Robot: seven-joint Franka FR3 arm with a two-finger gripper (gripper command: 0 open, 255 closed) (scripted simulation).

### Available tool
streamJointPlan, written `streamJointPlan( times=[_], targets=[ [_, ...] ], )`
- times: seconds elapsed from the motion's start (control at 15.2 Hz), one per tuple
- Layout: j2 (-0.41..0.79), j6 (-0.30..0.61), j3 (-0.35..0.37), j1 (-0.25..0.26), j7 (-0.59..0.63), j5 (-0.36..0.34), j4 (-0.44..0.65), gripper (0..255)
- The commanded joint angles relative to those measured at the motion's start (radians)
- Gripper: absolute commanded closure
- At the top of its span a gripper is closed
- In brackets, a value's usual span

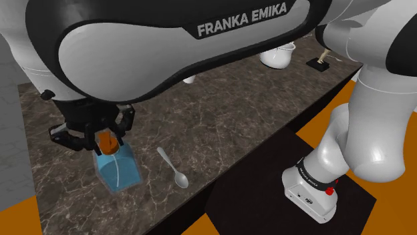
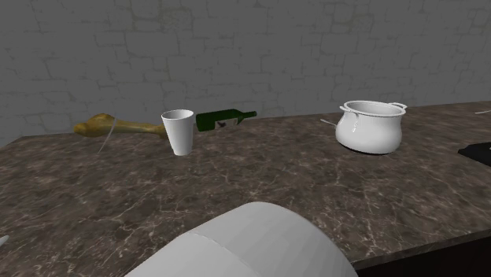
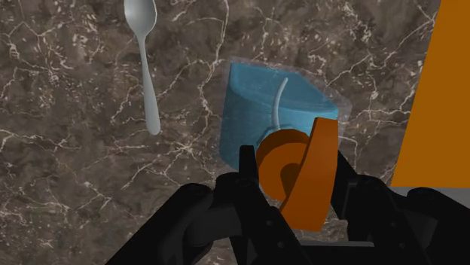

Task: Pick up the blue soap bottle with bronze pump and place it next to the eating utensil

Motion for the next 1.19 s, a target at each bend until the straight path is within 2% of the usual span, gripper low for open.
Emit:
streamJointPlan(
  times=[0.0,0.46,0.99,1.06,1.12],
  targets=[
    [0.006,0.027,-0.002,-0.002,0.001,-0.003,-0.02,255],
    [0.024,0.113,-0.008,-0.004,0.009,-0.014,-0.091,255],
    [0.024,0.113,-0.008,-0.004,0.009,-0.014,-0.091,255],
    [0.024,0.113,-0.008,-0.004,0.009,-0.014,-0.091,0],
    [0.023,0.113,-0.008,-0.005,0.009,-0.014,-0.091,0]
  ],
)
